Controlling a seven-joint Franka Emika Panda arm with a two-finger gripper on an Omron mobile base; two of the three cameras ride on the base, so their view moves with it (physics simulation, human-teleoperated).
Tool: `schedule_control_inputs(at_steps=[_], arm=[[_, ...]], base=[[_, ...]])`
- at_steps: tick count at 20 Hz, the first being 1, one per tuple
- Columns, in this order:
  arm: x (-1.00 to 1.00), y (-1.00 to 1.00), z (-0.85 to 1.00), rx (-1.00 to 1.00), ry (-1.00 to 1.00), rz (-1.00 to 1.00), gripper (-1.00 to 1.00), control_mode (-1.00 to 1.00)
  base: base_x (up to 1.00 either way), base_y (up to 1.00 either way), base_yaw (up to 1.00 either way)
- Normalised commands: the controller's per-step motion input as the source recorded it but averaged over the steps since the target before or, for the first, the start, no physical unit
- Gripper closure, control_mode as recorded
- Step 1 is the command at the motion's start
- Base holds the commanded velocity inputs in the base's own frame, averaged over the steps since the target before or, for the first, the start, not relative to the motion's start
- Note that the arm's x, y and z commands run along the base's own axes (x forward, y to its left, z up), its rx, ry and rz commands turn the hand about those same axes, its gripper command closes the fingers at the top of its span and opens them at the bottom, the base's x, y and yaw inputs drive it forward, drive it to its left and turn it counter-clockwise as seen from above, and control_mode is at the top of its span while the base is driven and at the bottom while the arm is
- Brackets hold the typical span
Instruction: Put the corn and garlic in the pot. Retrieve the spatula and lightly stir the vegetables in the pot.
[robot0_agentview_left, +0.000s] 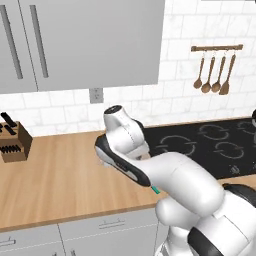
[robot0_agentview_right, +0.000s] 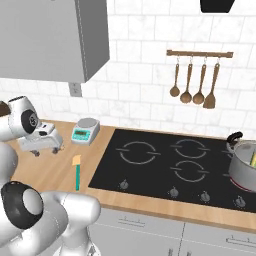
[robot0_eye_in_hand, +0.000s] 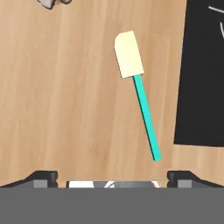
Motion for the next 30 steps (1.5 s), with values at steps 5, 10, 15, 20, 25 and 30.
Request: schedule_control_inputs(at_steps=[5, 10, 15, 20, 25, 30], arm=[[0.62, 0.69, -0.42, -0.03, 0.0, 0.05, -1.0, -1.0], [0.58, 0.56, -0.42, -0.07, 0.0, -0.03, -1.0, -1.0], [0.56, 0.23, -0.16, -0.05, -0.08, -0.15, -1.0, -1.0], [0.52, 0.0, -0.16, -0.03, -0.09, -0.25, -1.0, -1.0], [0.39, 0.0, -0.27, 0.0, -0.07, -0.17, -1.0, -1.0], [0.26, 0.0, -0.23, 0.0, -0.08, -0.1, -1.0, -1.0]], base=[[0.0, 0.0, 0.0], [0.0, 0.0, 0.0], [0.0, 0.0, 0.0], [0.0, 0.0, 0.0], [0.0, 0.0, 0.0], [0.0, 0.0, 0.0]])
